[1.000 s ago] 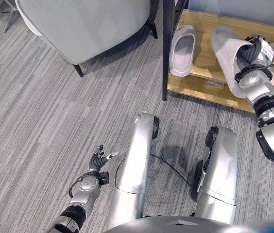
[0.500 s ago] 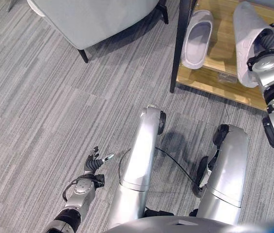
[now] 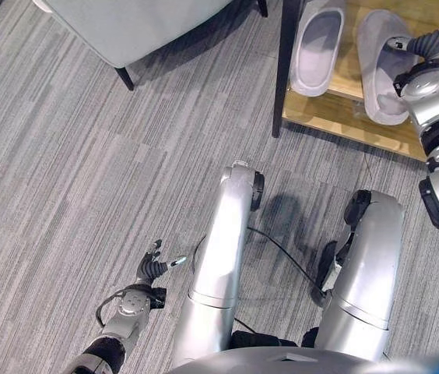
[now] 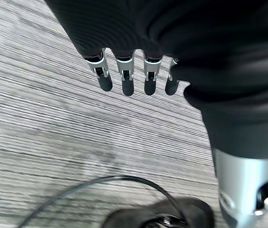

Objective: Arrange the slippers neatly on the shoe rack.

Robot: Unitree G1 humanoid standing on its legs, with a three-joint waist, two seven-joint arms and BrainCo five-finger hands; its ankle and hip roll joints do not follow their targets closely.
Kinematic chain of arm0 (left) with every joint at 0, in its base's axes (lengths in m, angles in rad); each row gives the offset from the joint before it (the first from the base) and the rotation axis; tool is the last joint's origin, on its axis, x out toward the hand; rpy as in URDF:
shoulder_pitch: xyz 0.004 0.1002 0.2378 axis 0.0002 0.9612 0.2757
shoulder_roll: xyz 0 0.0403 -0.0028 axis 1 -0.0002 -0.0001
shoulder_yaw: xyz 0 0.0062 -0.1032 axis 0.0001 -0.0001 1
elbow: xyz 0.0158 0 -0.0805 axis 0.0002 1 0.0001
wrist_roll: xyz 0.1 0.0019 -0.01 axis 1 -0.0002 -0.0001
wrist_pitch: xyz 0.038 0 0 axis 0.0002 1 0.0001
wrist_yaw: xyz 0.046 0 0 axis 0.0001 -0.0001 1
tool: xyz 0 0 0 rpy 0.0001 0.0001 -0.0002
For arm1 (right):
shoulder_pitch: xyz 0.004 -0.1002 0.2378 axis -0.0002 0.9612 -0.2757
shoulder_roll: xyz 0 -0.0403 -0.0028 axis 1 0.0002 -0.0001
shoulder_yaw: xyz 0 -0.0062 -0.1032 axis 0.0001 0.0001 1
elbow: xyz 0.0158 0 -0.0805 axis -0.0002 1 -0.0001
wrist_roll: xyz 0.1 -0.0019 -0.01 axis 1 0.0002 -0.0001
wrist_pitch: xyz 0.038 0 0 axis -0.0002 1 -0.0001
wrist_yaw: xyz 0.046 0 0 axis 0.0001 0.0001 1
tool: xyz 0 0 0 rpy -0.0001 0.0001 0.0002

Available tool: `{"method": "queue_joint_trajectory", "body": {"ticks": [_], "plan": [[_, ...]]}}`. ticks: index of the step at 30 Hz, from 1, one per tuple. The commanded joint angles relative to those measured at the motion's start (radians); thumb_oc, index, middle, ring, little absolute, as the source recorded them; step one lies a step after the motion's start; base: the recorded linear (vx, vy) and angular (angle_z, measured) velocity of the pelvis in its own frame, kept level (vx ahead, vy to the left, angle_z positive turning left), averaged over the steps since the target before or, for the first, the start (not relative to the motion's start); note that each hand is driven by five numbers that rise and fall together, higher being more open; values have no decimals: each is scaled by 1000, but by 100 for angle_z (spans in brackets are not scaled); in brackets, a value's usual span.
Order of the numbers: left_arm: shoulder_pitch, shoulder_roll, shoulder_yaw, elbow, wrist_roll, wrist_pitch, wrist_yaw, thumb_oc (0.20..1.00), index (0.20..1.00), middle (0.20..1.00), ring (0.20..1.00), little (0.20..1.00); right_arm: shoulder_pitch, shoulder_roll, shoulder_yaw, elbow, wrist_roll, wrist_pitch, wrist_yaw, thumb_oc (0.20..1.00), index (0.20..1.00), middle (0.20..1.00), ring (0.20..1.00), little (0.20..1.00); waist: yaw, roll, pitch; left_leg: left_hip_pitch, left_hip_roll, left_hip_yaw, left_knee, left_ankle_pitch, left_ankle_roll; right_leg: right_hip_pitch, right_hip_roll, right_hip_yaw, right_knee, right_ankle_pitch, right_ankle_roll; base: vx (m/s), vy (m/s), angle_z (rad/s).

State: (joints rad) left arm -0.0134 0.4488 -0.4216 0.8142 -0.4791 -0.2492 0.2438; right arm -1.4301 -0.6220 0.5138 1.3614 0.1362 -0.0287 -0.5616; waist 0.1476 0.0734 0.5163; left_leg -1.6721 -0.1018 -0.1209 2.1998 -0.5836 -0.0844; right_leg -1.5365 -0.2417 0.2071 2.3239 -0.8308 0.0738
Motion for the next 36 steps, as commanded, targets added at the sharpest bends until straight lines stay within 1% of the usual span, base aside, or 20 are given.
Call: {"method": "queue_joint_trajectory", "body": {"ticks": [1, 3, 4, 5, 6, 8, 12, 16, 20, 23, 25, 30, 31, 36], "plan": [[18, 6, -22, -46, 35, -27, 34, 1000, 1000, 1000, 1000, 1000, -82, -5, 6, -59, 67, -81, -59, 1000, 1000, 1000, 1000, 1000, 30, 33, -3, 102, 25, 7, 101, -235, 91, -2, 1, 82, -19, 146, -75, -31, 30, -2], [32, 3, -3, -92, 22, -40, 51, 1000, 1000, 1000, 1000, 1000, -16, 23, -53, -175, 105, -123, -96, 1000, 1000, 1000, 1000, 1000, 25, 33, 0, 102, 24, 10, 101, -234, 91, 1, -2, 77, -22, 143, -76, -17, 7, -1], [47, 7, 6, -145, 14, -51, 53, 1000, 1000, 1000, 1000, 1000, 35, 33, -92, -269, 101, -145, -131, 1000, 1000, 1000, 1000, 1000, 21, 34, 2, 102, 26, 12, 104, -236, 90, -4, -1, 76, -25, 146, -75, 0, 0, 0], [48, 9, 6, -146, 14, -50, 53, 1000, 1000, 1000, 1000, 1000, 39, 33, -95, -273, 100, -143, -132, 1000, 1000, 1000, 1000, 1000, 22, 34, 2, 102, 26, 12, 105, -236, 90, -4, -1, 76, -24, 146, -75, -45, -4, -2], [65, 18, -6, -195, 33, -52, 53, 1000, 1000, 1000, 1000, 1000, 99, 42, -173, -368, 118, -178, -171, 1000, 1000, 1000, 1000, 1000, 15, 36, 3, 102, 30, 15, 107, -238, 92, -12, 4, 73, -26, 146, -77, -33, -12, -2], [74, 22, -15, -198, 65, -50, 60, 1000, 1000, 1000, 1000, 1000, 167, 53, -238, -435, 128, -192, -187, 1000, 1000, 1000, 1000, 1000, 8, 32, 3, 102, 32, 15, 112, -239, 94, -16, 9, 72, -21, 150, -76, -35, -16, -12], [77, 8, -7, -173, 88, -54, 69, 1000, 1000, 1000, 1000, 1000, 256, 54, -299, -511, 68, -199, -221, 1000, 1000, 1000, 1000, 1000, -4, 27, 3, 102, 30, 13, 114, -237, 92, -14, 15, 71, -18, 148, -73, -13, -18, -7], [97, 7, 8, -163, 102, -53, 76, 1000, 1000, 1000, 1000, 1000, 316, 58, -357, -595, 49, -209, -243, 1000, 1000, 1000, 1000, 1000, -9, 25, 3, 102, 30, 11, 112, -230, 89, -16, 16, 70, -14, 147, -75, -18, -24, -1], [92, 2, 21, -131, 110, -50, 75, 1000, 1000, 1000, 1000, 1000, 348, 81, -378, -637, 36, -215, -239, 1000, 1000, 1000, 1000, 1000, -11, 21, 3, 102, 28, 6, 115, -228, 87, -16, 19, 63, -11, 147, -78, -20, -28, 0], [72, -4, 30, -117, 111, -53, 78, 1000, 1000, 1000, 1000, 1000, 383, 110, -382, -667, 23, -210, -213, 1000, 1000, 1000, 1000, 1000, -19, 17, 3, 102, 27, 0, 117, -222, 82, -14, 20, 59, -10, 150, -71, -14, -21, 0], [62, -2, 26, -114, 109, -57, 72, 1000, 1000, 1000, 1000, 1000, 390, 120, -388, -664, 36, -226, -203, 1000, 1000, 1000, 1000, 1000, -22, 17, 3, 102, 26, 1, 116, -219, 78, -16, 23, 61, -6, 151, -71, -22, -33, 0], [70, -5, 15, -111, 117, -57, 66, 1000, 1000, 1000, 1000, 1000, 448, 150, -400, -687, 49, -236, -186, 1000, 1000, 1000, 1000, 1000, -31, 13, 3, 102, 28, 1, 120, -219, 77, -21, 32, 58, 1, 156, -75, -17, -29, 0], [66, -8, 16, -97, 120, -54, 66, 1000, 1000, 1000, 1000, 1000, 468, 157, -415, -695, 63, -255, -183, 1000, 1000, 1000, 1000, 1000, -35, 10, 3, 102, 27, 2, 118, -217, 78, -20, 33, 55, 2, 157, -76, -31, -38, 0], [56, -22, 23, -60, 130, -51, 69, 1000, 1000, 1000, 1000, 1000, 512, 184, -442, -702, 84, -271, -174, 1000, 1000, 1000, 1000, 1000, -45, 10, 3, 102, 20, 1, 125, -219, 78, -10, 44, 59, 10, 157, -70, -6, -7, 0]]}}
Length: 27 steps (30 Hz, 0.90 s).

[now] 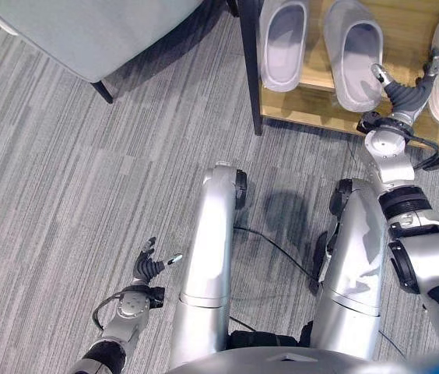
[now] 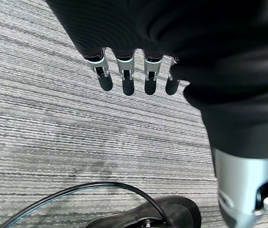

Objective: Arrange the slippers neatly on the shoe rack.

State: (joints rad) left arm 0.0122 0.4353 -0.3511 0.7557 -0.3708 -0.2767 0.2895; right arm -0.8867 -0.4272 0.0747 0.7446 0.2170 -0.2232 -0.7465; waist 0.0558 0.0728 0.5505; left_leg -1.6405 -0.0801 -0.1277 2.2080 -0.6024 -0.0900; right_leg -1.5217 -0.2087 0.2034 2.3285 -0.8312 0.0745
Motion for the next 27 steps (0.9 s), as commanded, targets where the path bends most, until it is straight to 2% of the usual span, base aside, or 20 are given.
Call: {"method": "queue_joint_trajectory", "body": {"ticks": [1, 9, 17, 21, 27], "plan": [[27, -11, -43, 5, 20, -24, 25, 1000, 1000, 1000, 1000, 1000, -28, -5, -6, -87, 7, -78, 13, 1000, 1000, 1000, 1000, 1000, 45, 11, -31, 71, -3, 7, 121, -201, 83, -23, 11, 65, 9, 159, -69, 0, 0, 0], [12, -24, -31, 32, 18, -29, 25, 1000, 1000, 1000, 1000, 1000, 0, 14, 15, -106, 12, -82, 62, 1000, 1000, 1000, 1000, 1000, 43, 7, -32, 71, 2, 6, 136, -202, 78, -23, 13, 73, 21, 167, -64, 0, 0, 0], [-10, -34, -30, 57, 14, -28, 29, 1000, 1000, 1000, 1000, 1000, -16, 58, 97, -81, 51, -63, 143, 1000, 1000, 1000, 1000, 1000, 45, -2, -31, 71, 4, 3, 143, -205, 80, -24, 21, 75, 28, 171, -64, 2, 1, -1], [-9, -41, -23, 63, 12, -22, 30, 1000, 1000, 1000, 1000, 1000, 7, 73, 148, -152, 15, -35, 192, 1000, 1000, 1000, 1000, 1000, 45, -8, -31, 71, 2, 1, 153, -208, 81, -20, 21, 81, 31, 174, -57, 3, 4, -1], [-22, -46, -22, 76, 16, -20, 26, 1000, 1000, 1000, 1000, 1000, 17, 105, 187, -197, 20, -29, 238, 1000, 1000, 1000, 1000, 1000, 46, -17, -31, 71, 5, 2, 162, -211, 82, -17, 21, 87, 39, 179, -55, 6, 10, -1]]}}
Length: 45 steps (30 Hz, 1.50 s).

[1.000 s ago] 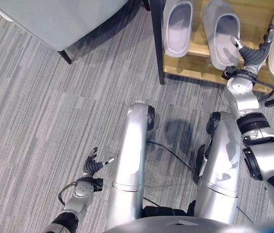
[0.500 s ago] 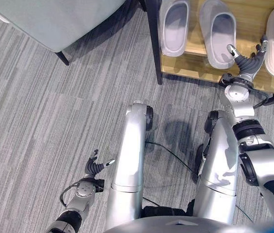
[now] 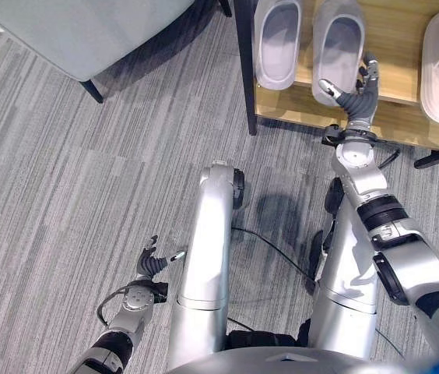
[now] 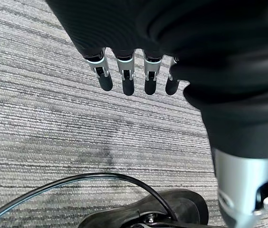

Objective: Arrange the slippers neatly on the shoe rack.

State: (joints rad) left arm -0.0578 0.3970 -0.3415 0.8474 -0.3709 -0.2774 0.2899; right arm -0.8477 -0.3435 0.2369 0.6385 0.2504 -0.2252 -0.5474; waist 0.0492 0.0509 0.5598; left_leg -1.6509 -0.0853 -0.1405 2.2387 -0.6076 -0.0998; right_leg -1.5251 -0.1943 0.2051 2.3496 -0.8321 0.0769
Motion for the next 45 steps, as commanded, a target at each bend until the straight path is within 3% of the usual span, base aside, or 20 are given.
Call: {"method": "queue_joint_trajectory", "body": {"ticks": [1, 13, 23, 45], "plan": [[44, -9, -30, -11, 14, -19, 27, 1000, 1000, 1000, 1000, 1000, -22, 23, 28, -92, -16, -25, 42, 1000, 1000, 1000, 1000, 1000, 52, 4, -40, 81, 10, 16, 133, -207, 92, -13, 8, 87, 19, 180, -58, 0, 0, 0], [49, -13, -30, 18, 12, -27, 25, 1000, 1000, 1000, 1000, 1000, -79, 4, 42, -20, -63, -6, 42, 1000, 1000, 1000, 1000, 1000, 57, 9, -40, 81, 11, 16, 136, -209, 92, -14, 9, 94, 24, 184, -55, 0, 0, 0], [49, -8, -37, 65, 14, -36, 21, 1000, 1000, 1000, 1000, 1000, -239, -22, 94, 142, -123, 38, 33, 1000, 1000, 1000, 1000, 1000, 75, 12, -40, 81, 6, 15, 145, -206, 86, -9, 7, 97, 37, 181, -52, 0, 0, 0], [52, 14, -74, 97, 22, -54, 7, 1000, 1000, 1000, 1000, 1000, -447, -54, 226, 430, -56, 46, 130, 1000, 1000, 1000, 1000, 1000, 106, 23, -41, 81, 3, 14, 147, -191, 77, 3, 3, 106, 37, 208, -40, -1, 0, 0]]}}
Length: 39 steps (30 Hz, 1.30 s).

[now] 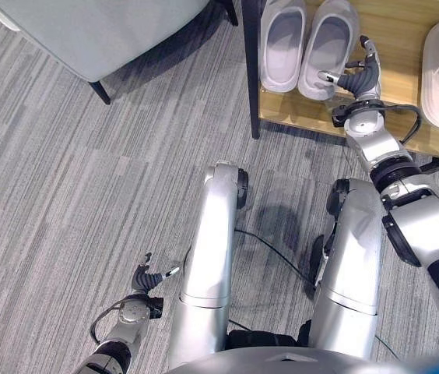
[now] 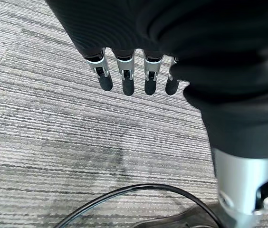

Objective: Arrange the slippers neatly on the shoe rack.

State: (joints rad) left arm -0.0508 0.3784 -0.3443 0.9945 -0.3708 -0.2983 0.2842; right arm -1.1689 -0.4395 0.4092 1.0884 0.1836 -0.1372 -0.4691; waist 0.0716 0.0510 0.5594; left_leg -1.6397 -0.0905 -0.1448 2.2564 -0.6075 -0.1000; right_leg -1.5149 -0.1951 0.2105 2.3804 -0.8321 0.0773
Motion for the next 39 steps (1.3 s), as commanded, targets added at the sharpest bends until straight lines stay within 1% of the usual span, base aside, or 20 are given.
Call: {"method": "queue_joint_trajectory", "body": {"ticks": [1, 7, 12, 23, 24, 25, 26, 27, 28, 29, 31, 32, 34, 35, 36, 37, 38, 39], "plan": [[45, 32, -74, -42, 25, -33, 10, 1000, 1000, 1000, 1000, 1000, -129, 45, 56, -12, 10, -42, 55, 1000, 1000, 1000, 1000, 1000, 83, 24, -40, 70, 8, 18, 128, -191, 77, -7, 4, 100, 7, 206, -41, 0, 0, 0], [57, 28, -81, -16, 27, -31, 6, 1000, 1000, 1000, 1000, 1000, -153, 36, 67, 10, 22, -47, 65, 1000, 1000, 1000, 1000, 1000, 88, 27, -40, 70, 10, 21, 128, -191, 77, -7, 6, 103, 5, 210, -40, 0, 0, 0], [43, 31, -82, -18, 25, -29, -2, 1000, 1000, 1000, 1000, 1000, -180, 34, 78, 24, 78, -54, 95, 1000, 1000, 1000, 1000, 1000, 88, 31, -41, 70, 6, 23, 133, -188, 75, -4, 5, 109, 15, 209, -36, 0, -1, 1], [29, 18, -79, 8, 22, -27, -2, 1000, 1000, 1000, 1000, 1000, -192, 48, 87, 23, 71, -54, 104, 1000, 1000, 1000, 1000, 1000, 84, 25, -41, 70, 2, 22, 141, -189, 72, 3, 4, 106, 27, 205, -36, 0, 0, 0], [27, 16, -77, 11, 24, -26, 0, 1000, 1000, 1000, 1000, 1000, -192, 41, 86, 4, 57, -60, 83, 1000, 1000, 1000, 1000, 1000, 82, 27, -41, 70, 1, 22, 138, -187, 73, 5, 3, 105, 19, 205, -36, 0, 0, 0], [30, 10, -70, 13, 34, -25, 10, 1000, 1000, 1000, 1000, 1000, -172, 24, 65, -35, 17, -71, 31, 1000, 1000, 1000, 1000, 1000, 74, 24, -44, 70, 1, 25, 128, -183, 77, 8, 1, 101, 11, 207, -37, 0, 0, 0], [30, 10, -70, 13, 34, -25, 10, 1000, 1000, 1000, 1000, 1000, -171, 24, 65, -35, 17, -71, 31, 1000, 1000, 1000, 1000, 1000, 74, 24, -44, 70, 1, 25, 128, -183, 77, 8, 1, 101, 11, 207, -37, 0, 0, 0], [32, 7, -67, 9, 36, -26, 15, 1000, 1000, 1000, 1000, 1000, -158, 25, 43, -64, 10, -76, 5, 1000, 1000, 1000, 1000, 1000, 71, 23, -51, 70, 1, 26, 120, -179, 77, 8, 1, 96, 4, 209, -37, 27, 35, 0], [41, 7, -48, -3, 48, -32, 27, 1000, 1000, 1000, 1000, 1000, -108, 5, -3, -163, -18, -92, -36, 1000, 1000, 1000, 1000, 1000, 64, 21, -74, 70, 2, 28, 100, -172, 78, 10, -7, 79, -15, 209, -39, 31, 44, 1], [43, 9, -40, -6, 47, -35, 30, 1000, 1000, 1000, 1000, 1000, -82, 0, -19, -201, -22, -94, -43, 1000, 1000, 1000, 1000, 1000, 62, 19, -82, 70, 3, 29, 90, -167, 78, 11, -13, 73, -26, 210, -40, 26, 45, 6], [49, 6, -13, -17, 39, -42, 36, 1000, 1000, 1000, 1000, 1000, -2, -21, -91, -292, -21, -107, -65, 1000, 1000, 1000, 1000, 1000, 53, 13, -101, 70, 6, 31, 46, -149, 78, 12, -26, 48, -71, 209, -46, -24, 9, 6], [54, 0, 0, -25, 43, -43, 35, 1000, 1000, 1000, 1000, 1000, 74, -28, -142, -370, -25, -122, -74, 1000, 1000, 1000, 1000, 1000, 46, 7, -119, 70, 9, 30, -6, -135, 76, 16, -35, 31, -118, 211, -47, -45, -5, -5], [58, -4, 18, -29, 47, -42, 30, 1000, 1000, 1000, 1000, 1000, 160, -47, -188, -450, -63, -127, -84, 1000, 1000, 1000, 1000, 1000, 42, 2, -137, 70, 9, 26, -66, -117, 74, 19, -45, 9, -177, 211, -52, -62, -7, 9], [62, -8, 24, -30, 52, -45, 28, 1000, 1000, 1000, 1000, 1000, 209, -52, -212, -483, -86, -126, -92, 1000, 1000, 1000, 1000, 1000, 40, 0, -153, 70, 12, 20, -106, -103, 75, 21, -49, -3, -214, 216, -55, -114, -2, 23], [60, -12, 29, -29, 57, -47, 20, 1000, 1000, 1000, 1000, 1000, 254, -58, -242, -490, -116, -120, -100, 1000, 1000, 1000, 1000, 1000, 38, -4, -177, 70, 12, 17, -179, -80, 75, 26, -59, -26, -288, 222, -59, -91, 5, 18], [61, -11, 28, -29, 57, -47, 20, 1000, 1000, 1000, 1000, 1000, 257, -58, -243, -492, -117, -119, -100, 1000, 1000, 1000, 1000, 1000, 39, -3, -180, 70, 11, 16, -183, -77, 76, 28, -60, -29, -293, 225, -60, -114, 4, 12], [59, -10, 32, -34, 56, -47, 14, 1000, 1000, 1000, 1000, 1000, 268, -53, -258, -489, -110, -114, -106, 1000, 1000, 1000, 1000, 1000, 37, -4, -187, 70, 15, 17, -219, -54, 77, 28, -63, -42, -326, 231, -62, -161, 17, 12], [42, -9, 38, -33, 46, -45, 1, 1000, 1000, 1000, 1000, 1000, 276, -53, -270, -494, -114, -106, -110, 1000, 1000, 1000, 1000, 1000, 38, -8, -203, 71, 20, 12, -286, -22, 87, 27, -68, -61, -401, 237, -63, -185, -3, 7]]}}
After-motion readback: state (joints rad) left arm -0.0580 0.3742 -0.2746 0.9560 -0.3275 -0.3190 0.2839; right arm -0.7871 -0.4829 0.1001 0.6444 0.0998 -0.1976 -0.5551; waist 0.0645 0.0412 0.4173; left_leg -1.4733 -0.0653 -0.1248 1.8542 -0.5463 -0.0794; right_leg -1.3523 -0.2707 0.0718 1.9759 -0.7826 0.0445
